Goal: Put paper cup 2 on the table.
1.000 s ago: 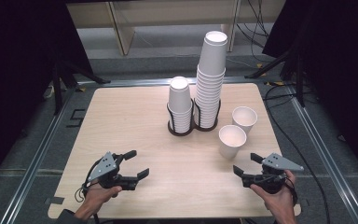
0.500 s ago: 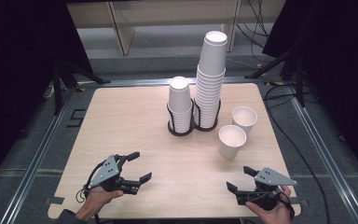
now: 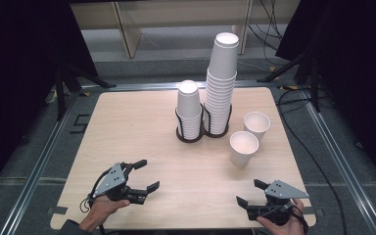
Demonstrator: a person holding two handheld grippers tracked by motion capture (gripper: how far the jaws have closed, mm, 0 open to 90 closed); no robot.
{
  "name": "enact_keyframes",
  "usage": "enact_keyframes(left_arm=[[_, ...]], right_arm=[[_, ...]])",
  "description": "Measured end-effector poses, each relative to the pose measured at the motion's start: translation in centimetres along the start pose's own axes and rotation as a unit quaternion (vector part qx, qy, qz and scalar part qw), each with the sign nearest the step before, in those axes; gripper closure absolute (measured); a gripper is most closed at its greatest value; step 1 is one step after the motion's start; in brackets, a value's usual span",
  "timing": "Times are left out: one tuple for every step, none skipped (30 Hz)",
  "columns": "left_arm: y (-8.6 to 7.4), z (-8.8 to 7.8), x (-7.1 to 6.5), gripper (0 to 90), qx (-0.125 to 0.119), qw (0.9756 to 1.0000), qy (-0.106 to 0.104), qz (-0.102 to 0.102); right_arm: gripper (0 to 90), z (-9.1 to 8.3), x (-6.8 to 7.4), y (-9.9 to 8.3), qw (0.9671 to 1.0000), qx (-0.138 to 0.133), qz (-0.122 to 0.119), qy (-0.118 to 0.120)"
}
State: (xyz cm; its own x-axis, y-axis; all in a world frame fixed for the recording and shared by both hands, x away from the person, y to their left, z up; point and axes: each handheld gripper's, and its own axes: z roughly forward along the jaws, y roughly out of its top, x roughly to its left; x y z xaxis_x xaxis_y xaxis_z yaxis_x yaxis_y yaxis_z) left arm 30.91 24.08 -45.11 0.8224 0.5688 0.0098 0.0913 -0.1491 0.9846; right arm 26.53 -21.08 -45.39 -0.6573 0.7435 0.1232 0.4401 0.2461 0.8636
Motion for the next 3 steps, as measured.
enact_keyframes(left_arm=[[0.00,0.00,0.00,14.5,0.000,1.0000,0.000,0.000],[-0.01,0.03,-0.01,14.5,0.000,1.0000,0.000,-0.001],[-0.02,0.05,-0.01,14.5,0.000,1.0000,0.000,-0.001]], right_arm=[[15.5,0.01,-0.07,0.00,1.0000,-0.001,-0.007,-0.002],[15.5,-0.01,-0.06,0.00,1.0000,0.002,-0.008,-0.003],[15.4,0.02,-0.06,-0.01,1.0000,0.002,-0.009,-0.003]])
